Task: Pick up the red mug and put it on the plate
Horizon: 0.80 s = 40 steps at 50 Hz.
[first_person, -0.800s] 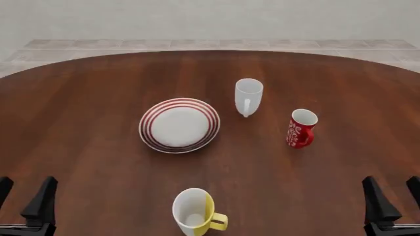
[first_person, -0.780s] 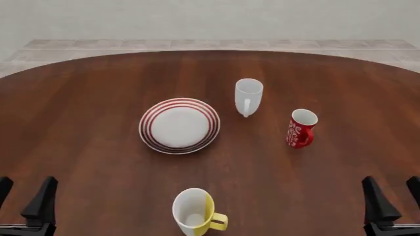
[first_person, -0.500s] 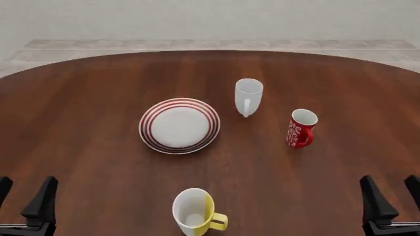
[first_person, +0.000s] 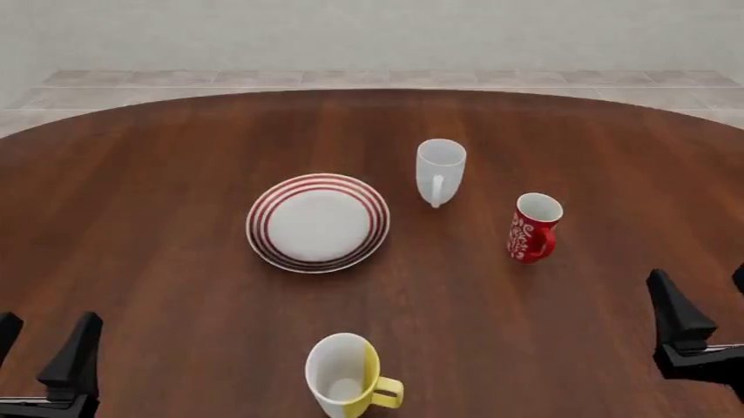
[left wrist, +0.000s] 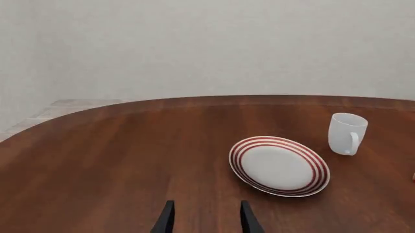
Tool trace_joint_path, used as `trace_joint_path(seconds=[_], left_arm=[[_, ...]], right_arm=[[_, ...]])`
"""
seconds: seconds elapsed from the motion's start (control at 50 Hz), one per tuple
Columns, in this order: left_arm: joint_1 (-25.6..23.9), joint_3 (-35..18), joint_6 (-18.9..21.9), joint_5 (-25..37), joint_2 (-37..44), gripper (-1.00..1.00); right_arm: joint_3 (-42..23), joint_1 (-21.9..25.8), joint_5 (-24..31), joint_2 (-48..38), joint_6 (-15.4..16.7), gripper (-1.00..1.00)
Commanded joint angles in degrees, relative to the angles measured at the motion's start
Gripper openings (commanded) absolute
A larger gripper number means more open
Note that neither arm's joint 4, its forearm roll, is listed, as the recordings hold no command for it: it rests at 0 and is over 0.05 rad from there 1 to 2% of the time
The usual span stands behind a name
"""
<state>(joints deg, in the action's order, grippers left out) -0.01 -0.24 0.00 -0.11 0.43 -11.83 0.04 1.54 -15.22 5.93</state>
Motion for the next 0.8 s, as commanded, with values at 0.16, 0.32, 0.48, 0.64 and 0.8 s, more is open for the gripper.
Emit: trace_joint_path(seconds=[0.16,0.32,0.48,0.64,0.8], left_arm=[[0.00,0.00,0.00,0.00,0.00,1.00],[0.00,0.00,0.00,0.00,0.01,1.00],[0.01,0.00,0.00,0.00,0.00,1.00],[0.00,0.00,-0.01,0.00,0.01,1.00],[0.00,0.00,-0.01,0.00,0.00,1.00]], right_arm=[[-15.99,1.08,6.80,-14.03,0.81,1.00],[-24.14,-1.70,9.23,-18.29,-6.92,1.00],[-29.37,3.14,11.76,-24.01,-9.19,1.00],[-31.77,2.30,12.27,-28.53,-8.96,1.00],[-33.71,1.94,11.81,-34.74,-8.69,1.00]])
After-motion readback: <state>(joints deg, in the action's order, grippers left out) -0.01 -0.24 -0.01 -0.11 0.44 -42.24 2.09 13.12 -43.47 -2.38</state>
